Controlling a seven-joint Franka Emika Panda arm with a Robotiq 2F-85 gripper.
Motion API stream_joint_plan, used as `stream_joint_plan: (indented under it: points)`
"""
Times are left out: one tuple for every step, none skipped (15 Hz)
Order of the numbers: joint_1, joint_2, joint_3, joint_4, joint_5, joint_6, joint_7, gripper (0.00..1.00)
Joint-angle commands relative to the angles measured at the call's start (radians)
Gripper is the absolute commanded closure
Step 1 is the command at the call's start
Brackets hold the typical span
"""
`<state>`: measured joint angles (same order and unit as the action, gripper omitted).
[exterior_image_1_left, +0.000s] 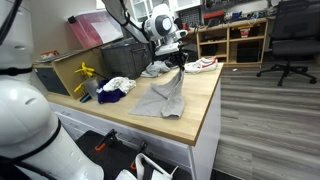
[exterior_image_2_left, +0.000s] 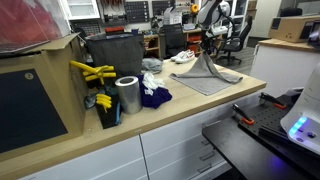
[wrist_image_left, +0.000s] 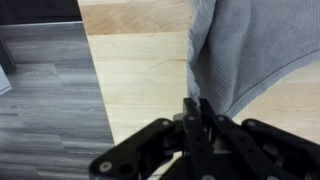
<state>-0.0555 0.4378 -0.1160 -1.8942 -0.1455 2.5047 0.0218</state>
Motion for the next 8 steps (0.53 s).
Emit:
stream_joint_plan:
  points:
    - [-0.018, 0.032, -0.035, 0.037, 0.003, 0.006, 0.054, 0.98]
    - [-0.024, 0.034, -0.043, 0.04, 0.006, 0.004, 0.064, 0.98]
    - [-0.032, 0.039, -0.05, 0.046, 0.01, 0.004, 0.069, 0.98]
    - [-0.037, 0.041, -0.057, 0.048, 0.012, 0.006, 0.08, 0.98]
    - [-0.043, 0.044, -0.062, 0.051, 0.016, 0.012, 0.093, 0.98]
    - [-0.048, 0.046, -0.066, 0.053, 0.023, 0.017, 0.107, 0.98]
    - [-0.051, 0.047, -0.067, 0.054, 0.029, 0.018, 0.118, 0.98]
    - [-0.056, 0.05, -0.066, 0.056, 0.038, 0.02, 0.127, 0.66]
